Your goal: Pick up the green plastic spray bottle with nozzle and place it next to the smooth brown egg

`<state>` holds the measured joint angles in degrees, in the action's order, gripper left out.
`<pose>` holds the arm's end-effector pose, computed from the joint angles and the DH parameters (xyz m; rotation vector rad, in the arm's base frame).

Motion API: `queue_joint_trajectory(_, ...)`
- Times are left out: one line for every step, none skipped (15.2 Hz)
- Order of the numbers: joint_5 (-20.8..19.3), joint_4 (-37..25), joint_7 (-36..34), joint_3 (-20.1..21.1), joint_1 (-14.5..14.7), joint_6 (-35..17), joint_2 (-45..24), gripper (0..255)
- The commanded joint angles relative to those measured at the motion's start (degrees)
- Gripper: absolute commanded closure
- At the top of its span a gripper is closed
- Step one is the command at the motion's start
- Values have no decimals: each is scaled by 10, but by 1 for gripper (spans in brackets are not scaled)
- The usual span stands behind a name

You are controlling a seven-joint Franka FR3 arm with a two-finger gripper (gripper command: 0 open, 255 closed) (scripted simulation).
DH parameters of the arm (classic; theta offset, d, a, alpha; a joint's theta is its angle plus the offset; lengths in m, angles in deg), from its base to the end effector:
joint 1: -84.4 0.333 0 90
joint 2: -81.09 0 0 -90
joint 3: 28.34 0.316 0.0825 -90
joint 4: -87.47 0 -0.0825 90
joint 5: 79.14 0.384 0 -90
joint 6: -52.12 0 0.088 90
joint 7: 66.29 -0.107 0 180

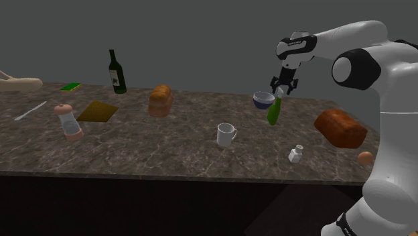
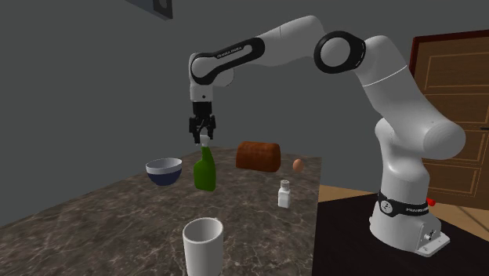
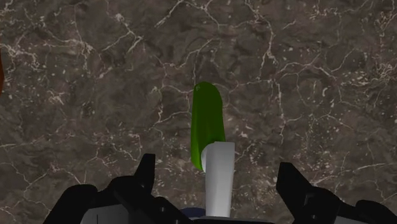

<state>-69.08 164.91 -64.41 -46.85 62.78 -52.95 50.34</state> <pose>0.5746 -0.4069 0.4231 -2.9501 1.0358 0.0370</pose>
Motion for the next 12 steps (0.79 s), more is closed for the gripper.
queue_joint_trajectory(0,0,0,0,0,0,0,0)
queue_joint_trajectory(0,0,0,0,0,0,0,255)
queue_joint_trajectory(0,0,0,0,0,0,0,255)
queue_joint_trajectory(0,0,0,0,0,0,0,255)
queue_joint_trajectory(0,0,0,0,0,0,0,255)
queue_joint_trajectory(0,0,0,0,0,0,0,255)
queue_joint_trajectory(0,0,0,0,0,0,0,255)
queue_joint_trajectory(0,0,0,0,0,0,0,255)
queue_joint_trajectory(0,0,0,0,0,0,0,255)
queue_joint_trajectory(0,0,0,0,0,0,0,255)
queue_joint_trajectory(0,0,0,0,0,0,0,255)
queue_joint_trajectory(-1,-6,0,0,0,7,1,255)
